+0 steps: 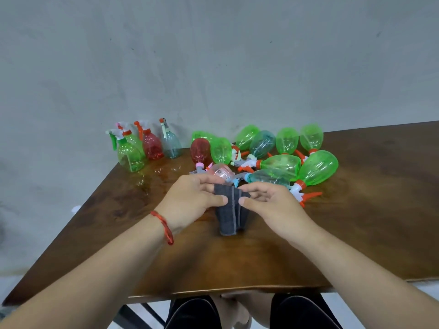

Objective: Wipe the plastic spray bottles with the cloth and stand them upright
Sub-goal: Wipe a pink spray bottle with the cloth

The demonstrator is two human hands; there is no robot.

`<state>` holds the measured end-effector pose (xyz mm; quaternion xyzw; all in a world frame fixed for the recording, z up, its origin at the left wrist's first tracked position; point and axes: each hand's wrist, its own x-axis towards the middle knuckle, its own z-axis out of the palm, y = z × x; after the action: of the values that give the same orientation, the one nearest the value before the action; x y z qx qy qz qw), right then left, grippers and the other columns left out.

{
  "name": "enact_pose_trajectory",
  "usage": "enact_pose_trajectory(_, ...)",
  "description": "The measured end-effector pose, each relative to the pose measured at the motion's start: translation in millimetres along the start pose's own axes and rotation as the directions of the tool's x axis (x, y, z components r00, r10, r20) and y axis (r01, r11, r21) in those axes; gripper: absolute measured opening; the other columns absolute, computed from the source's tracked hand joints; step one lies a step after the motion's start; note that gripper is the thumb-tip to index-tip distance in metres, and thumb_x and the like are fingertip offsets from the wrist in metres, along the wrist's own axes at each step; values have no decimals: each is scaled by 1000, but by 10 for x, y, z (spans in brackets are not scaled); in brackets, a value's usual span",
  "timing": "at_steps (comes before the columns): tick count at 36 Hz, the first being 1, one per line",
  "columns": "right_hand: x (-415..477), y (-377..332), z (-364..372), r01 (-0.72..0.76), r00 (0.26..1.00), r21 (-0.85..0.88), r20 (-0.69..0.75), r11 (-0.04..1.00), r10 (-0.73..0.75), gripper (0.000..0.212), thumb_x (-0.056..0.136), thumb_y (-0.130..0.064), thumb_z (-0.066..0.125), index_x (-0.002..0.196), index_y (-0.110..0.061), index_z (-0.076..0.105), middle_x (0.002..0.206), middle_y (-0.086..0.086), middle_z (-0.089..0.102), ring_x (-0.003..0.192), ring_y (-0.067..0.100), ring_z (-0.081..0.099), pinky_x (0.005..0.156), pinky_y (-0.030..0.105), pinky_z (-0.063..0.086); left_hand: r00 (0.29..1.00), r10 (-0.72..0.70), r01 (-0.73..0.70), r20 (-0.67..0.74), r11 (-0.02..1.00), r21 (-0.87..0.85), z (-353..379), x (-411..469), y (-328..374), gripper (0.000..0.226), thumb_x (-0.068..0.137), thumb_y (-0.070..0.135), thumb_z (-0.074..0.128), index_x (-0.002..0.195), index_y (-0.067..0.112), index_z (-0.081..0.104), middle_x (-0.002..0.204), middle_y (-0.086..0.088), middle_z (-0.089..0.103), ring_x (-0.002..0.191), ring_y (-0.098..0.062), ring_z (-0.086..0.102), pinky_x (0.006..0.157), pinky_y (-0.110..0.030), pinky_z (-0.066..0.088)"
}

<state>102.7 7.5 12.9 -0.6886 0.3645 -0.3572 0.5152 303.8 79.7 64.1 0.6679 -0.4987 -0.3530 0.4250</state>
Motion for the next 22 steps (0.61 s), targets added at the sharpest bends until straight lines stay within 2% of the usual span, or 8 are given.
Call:
enact_pose_trajectory(2,43,-28,-40,19,1000,-24,12,1000,-18,16,91,-21,83,104,-30,83,88,-15,77,83,-3,70,84,12,51,998,57,-55,-10,989,140,-7,15,-1,27,88,8,86,109,25,82,94,3,83,95,-18,80,99,-43,62)
enact_pose_trajectory(5,113,-119,-71,73,997,-74,11,995,-72,12,92,-18,83,99,-27,82,82,-16,75,74,-7,65,75,8,47,987,159,-148,3,914,378,-23,42,47,9,94,24,83,99,31,83,82,7,77,76,-11,70,84,-40,60)
enact_pose_trajectory(8,214,-187,-118,80,997,-113,4,990,-80,9,91,-23,83,95,-29,79,93,-11,75,83,-1,64,84,16,48,969,245,-226,19,859,459,-45,38,179,14,97,27,77,87,37,77,94,16,64,88,-4,64,88,-31,51)
enact_pose_trajectory(11,261,-292,-132,38,996,18,75,999,-39,9,93,-32,76,92,-23,73,104,-6,77,101,12,69,101,36,49,973,227,-231,47,940,251,-49,65,239,9,103,24,70,95,21,72,99,9,77,96,-15,72,94,-43,55)
enact_pose_trajectory(13,271,-371,-133,-33,993,129,117,991,17,13,103,-25,67,92,-21,65,100,-1,75,92,14,69,87,35,55,985,173,-173,4,984,27,-10,98,216,15,104,28,68,102,13,65,105,-8,79,98,-32,74,91,-50,57)
enact_pose_trajectory(16,246,-436,-136,-84,989,161,133,983,63,12,108,-18,60,96,-19,62,89,-3,73,69,9,68,60,29,56,997,62,-41,50,941,-334,110,86,159,22,105,21,69,121,7,65,119,-13,77,107,-29,76,92,-48,61)
enact_pose_trajectory(19,220,-383,-128,-110,991,179,96,978,94,6,107,-20,62,105,-15,66,89,1,73,71,14,67,69,38,53,983,28,44,182,924,-379,208,5,24,36,101,9,71,137,13,66,128,-9,77,117,-27,75,95,-46,63)
enact_pose_trajectory(22,178,-271,-137,-163,985,212,95,964,146,12,105,-22,66,111,-12,69,97,7,77,85,25,69,81,47,49,986,11,49,169,937,-347,281,-60,-130,37,101,3,70,136,13,65,121,-10,80,107,-28,79,78,-39,65)
